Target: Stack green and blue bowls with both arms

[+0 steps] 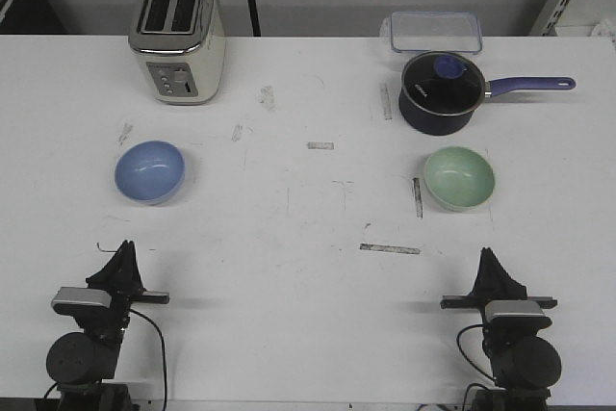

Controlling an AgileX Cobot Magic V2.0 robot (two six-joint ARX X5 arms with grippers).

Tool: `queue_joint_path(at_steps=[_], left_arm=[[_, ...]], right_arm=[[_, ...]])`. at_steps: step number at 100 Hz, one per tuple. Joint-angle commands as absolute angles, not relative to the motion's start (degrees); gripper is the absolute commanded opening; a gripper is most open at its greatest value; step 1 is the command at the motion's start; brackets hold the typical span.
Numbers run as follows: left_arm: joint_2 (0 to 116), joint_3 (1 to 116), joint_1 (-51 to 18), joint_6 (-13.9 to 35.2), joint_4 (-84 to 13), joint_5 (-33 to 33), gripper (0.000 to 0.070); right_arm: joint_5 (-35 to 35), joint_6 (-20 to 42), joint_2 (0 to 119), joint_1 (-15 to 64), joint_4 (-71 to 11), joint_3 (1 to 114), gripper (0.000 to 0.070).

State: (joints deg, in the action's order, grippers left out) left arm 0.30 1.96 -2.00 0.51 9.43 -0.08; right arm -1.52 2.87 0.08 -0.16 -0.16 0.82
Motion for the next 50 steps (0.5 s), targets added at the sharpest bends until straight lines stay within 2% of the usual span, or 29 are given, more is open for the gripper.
queue_joint_path(at_steps=[1, 50], left_arm=[[0.19, 0.69, -1.93, -0.23, 10.31, -0.21, 0.0001], [0.19, 0.69, -1.93, -0.23, 10.31, -0.21, 0.0001]], right_arm=[[-1.67, 3.62, 0.08, -0.23, 0.40, 0.73, 0.0012], [-1.52, 0.03, 0.21, -0.21, 3.79, 2.52, 0.0012]])
